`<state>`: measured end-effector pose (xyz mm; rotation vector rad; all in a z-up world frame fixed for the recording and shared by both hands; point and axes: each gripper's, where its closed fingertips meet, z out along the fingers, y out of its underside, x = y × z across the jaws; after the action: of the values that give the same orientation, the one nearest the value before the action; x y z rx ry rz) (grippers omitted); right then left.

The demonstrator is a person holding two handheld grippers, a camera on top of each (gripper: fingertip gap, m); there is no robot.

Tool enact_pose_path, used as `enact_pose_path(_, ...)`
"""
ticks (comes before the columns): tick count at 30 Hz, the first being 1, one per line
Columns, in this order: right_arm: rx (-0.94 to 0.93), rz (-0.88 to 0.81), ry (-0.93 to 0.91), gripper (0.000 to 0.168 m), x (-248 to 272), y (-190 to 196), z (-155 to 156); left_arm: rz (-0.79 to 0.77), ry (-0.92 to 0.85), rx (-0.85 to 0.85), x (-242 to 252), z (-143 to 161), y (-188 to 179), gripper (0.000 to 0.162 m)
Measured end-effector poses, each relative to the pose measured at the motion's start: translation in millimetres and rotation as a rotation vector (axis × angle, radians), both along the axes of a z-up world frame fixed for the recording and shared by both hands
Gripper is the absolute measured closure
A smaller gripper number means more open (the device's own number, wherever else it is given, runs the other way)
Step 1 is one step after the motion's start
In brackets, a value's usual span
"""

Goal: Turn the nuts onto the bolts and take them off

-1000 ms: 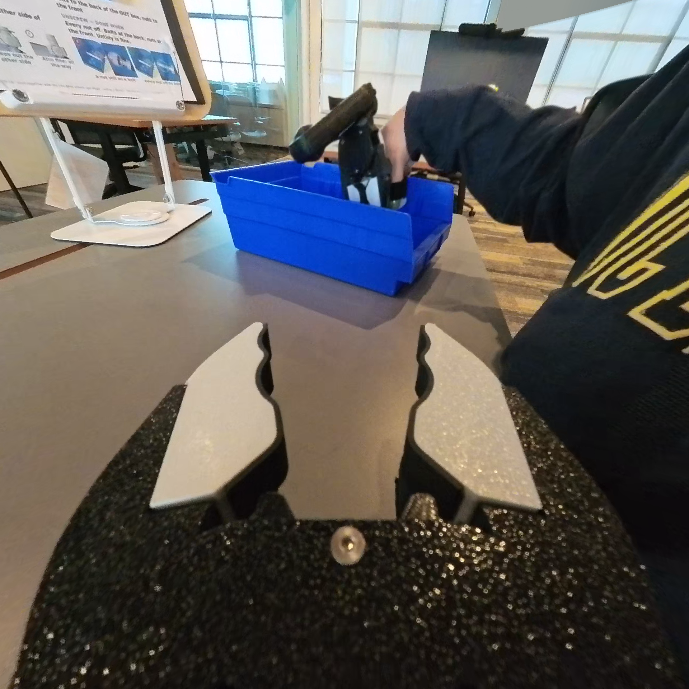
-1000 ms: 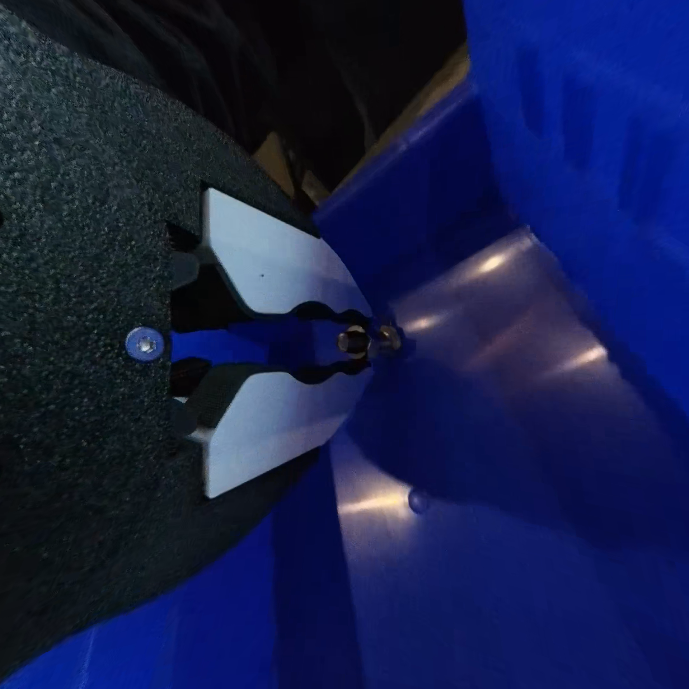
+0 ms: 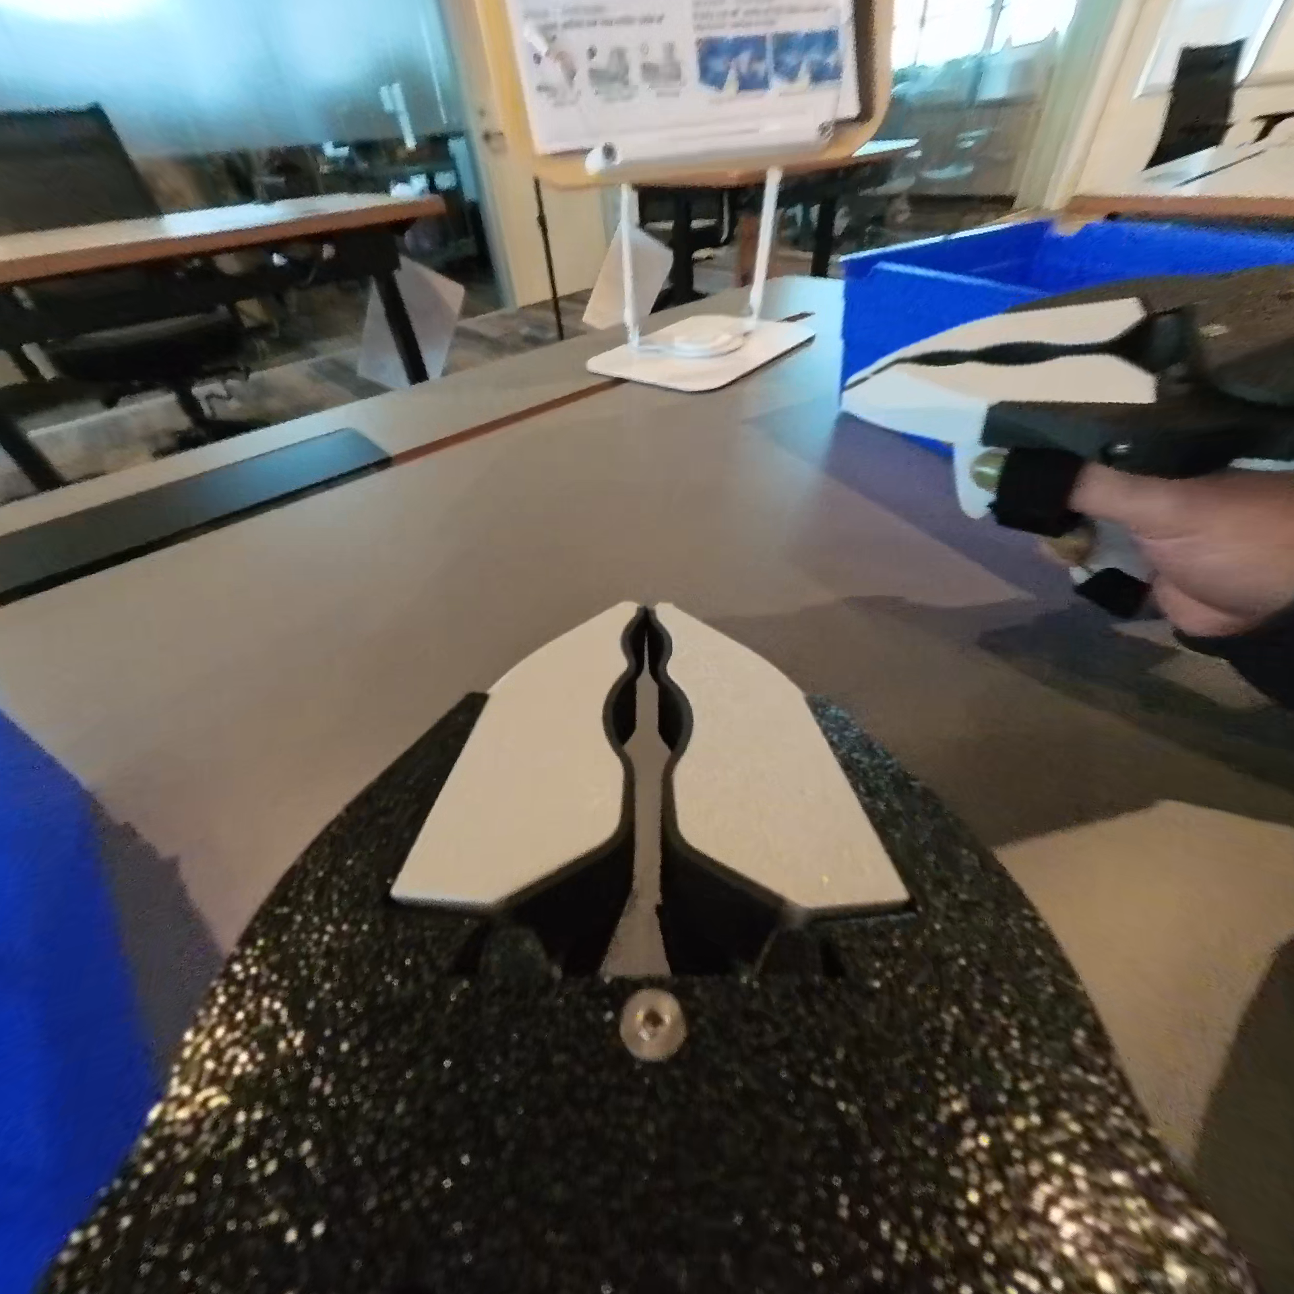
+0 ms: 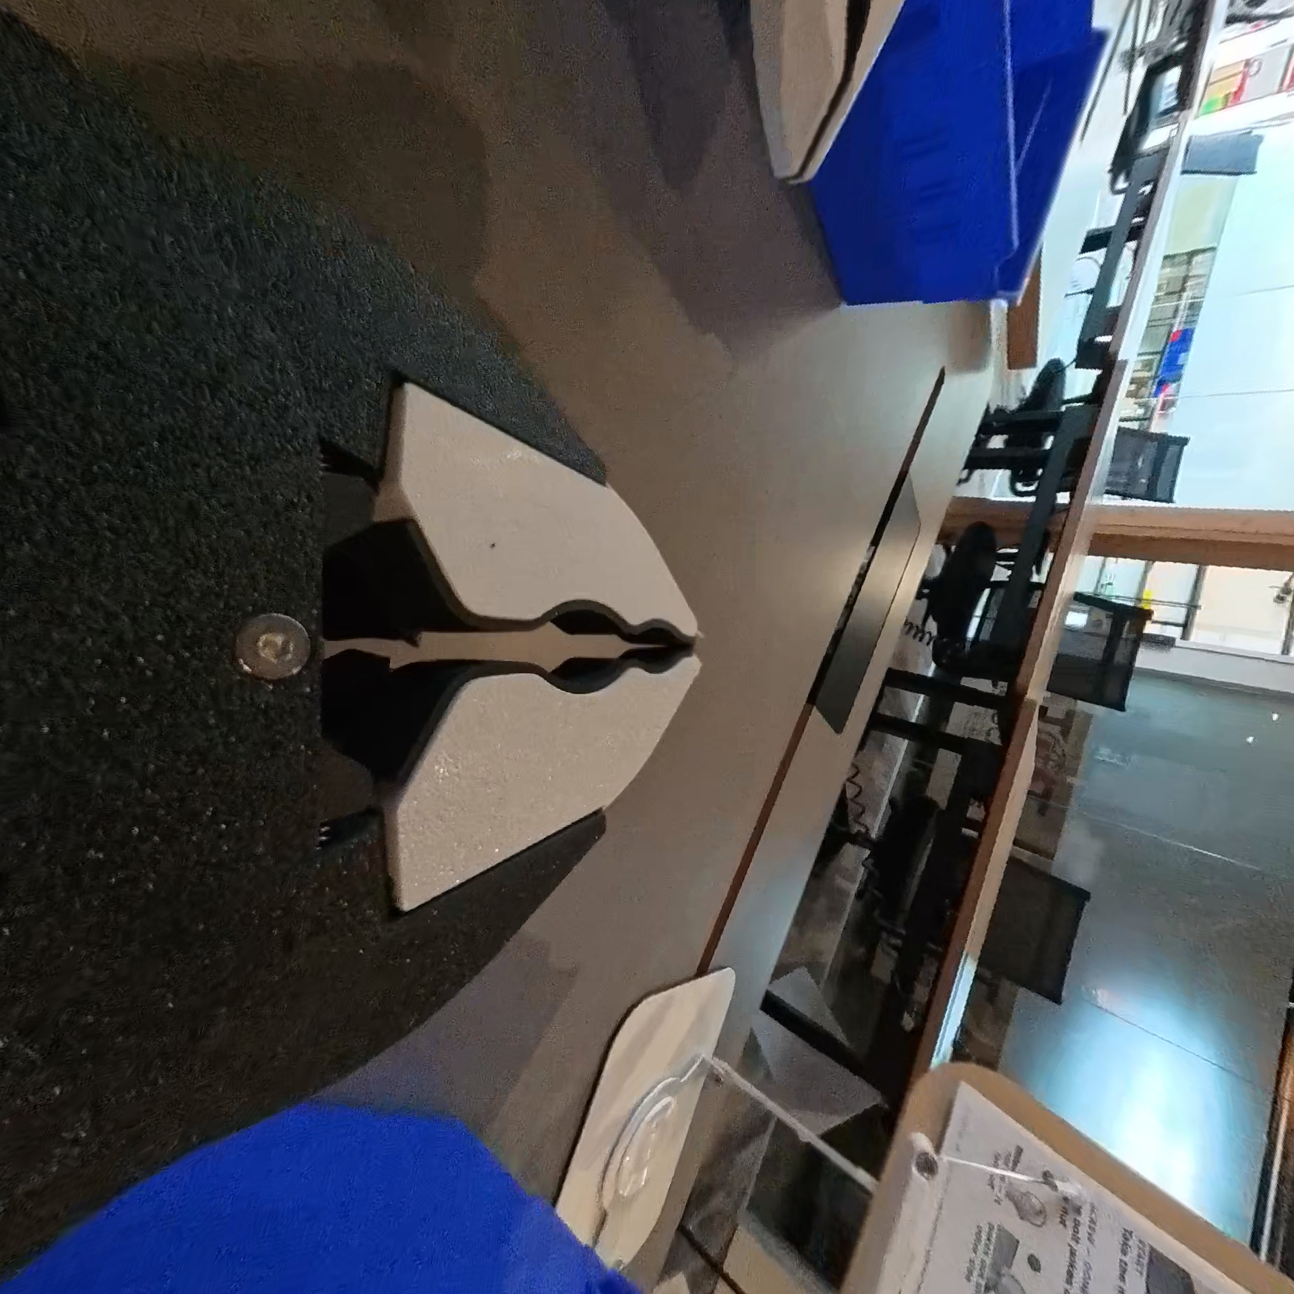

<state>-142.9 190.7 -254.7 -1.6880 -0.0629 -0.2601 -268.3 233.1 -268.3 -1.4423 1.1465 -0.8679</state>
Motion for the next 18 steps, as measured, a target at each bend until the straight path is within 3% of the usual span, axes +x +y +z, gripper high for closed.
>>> enact_pose_path(11,-0.06,-0.034,0.021,0.168,0.9,9.9,-19.7,0.093,0.077,-0.006,1.3,-14.1,11.9,0.162)
enact_pose_path(14,-0.081,0.022,-0.003,0.143,-8.4,12.5,-25.3,0.065,0.101,-0.003,3.0,-17.5,7.8,0.162)
enact_pose_path(18,-0.077,0.037,-0.03,0.137,-12.0,12.6,-25.3,0.025,0.119,-0.014,4.9,-20.9,2.4,0.162)
